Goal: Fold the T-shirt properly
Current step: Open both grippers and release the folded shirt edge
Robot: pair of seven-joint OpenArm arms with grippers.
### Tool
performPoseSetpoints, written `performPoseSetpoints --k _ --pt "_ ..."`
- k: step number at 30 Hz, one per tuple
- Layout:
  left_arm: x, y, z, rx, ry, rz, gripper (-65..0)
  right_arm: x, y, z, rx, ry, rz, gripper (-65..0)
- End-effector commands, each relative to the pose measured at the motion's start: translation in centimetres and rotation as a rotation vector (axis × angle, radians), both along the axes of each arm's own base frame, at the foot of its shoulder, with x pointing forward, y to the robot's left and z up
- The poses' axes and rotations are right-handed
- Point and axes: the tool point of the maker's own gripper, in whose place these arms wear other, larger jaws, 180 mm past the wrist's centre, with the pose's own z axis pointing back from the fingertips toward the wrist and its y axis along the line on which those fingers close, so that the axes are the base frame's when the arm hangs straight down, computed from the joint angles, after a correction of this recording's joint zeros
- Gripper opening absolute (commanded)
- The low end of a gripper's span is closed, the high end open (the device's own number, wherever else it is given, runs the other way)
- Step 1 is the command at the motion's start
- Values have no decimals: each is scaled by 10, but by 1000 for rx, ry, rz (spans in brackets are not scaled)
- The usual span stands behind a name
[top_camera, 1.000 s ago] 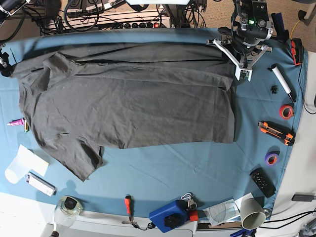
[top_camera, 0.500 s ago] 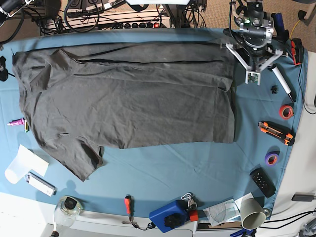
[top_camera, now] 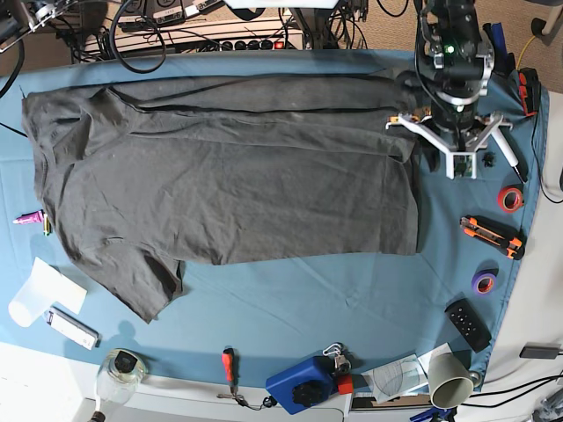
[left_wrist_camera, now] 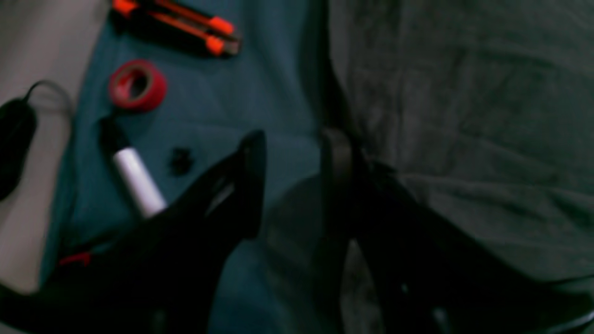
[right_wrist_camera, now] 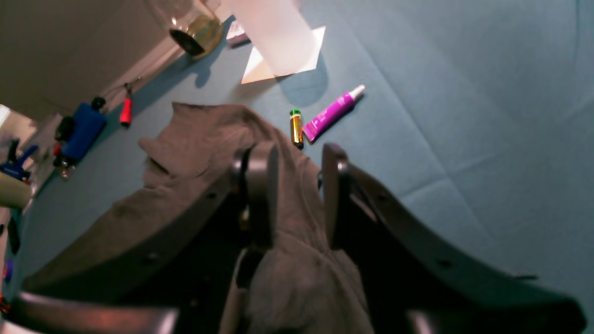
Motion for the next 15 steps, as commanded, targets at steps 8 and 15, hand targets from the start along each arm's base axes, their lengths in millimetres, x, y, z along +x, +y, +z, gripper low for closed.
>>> performPoseSetpoints --k 8,15 --pt "20 -24 7 -65 -53 -121 -446 62 -9 34 -218 24 -6 -476" --pt "22 -41 11 -121 -69 -201 -446 119 -7 50 -363 76 -85 -476"
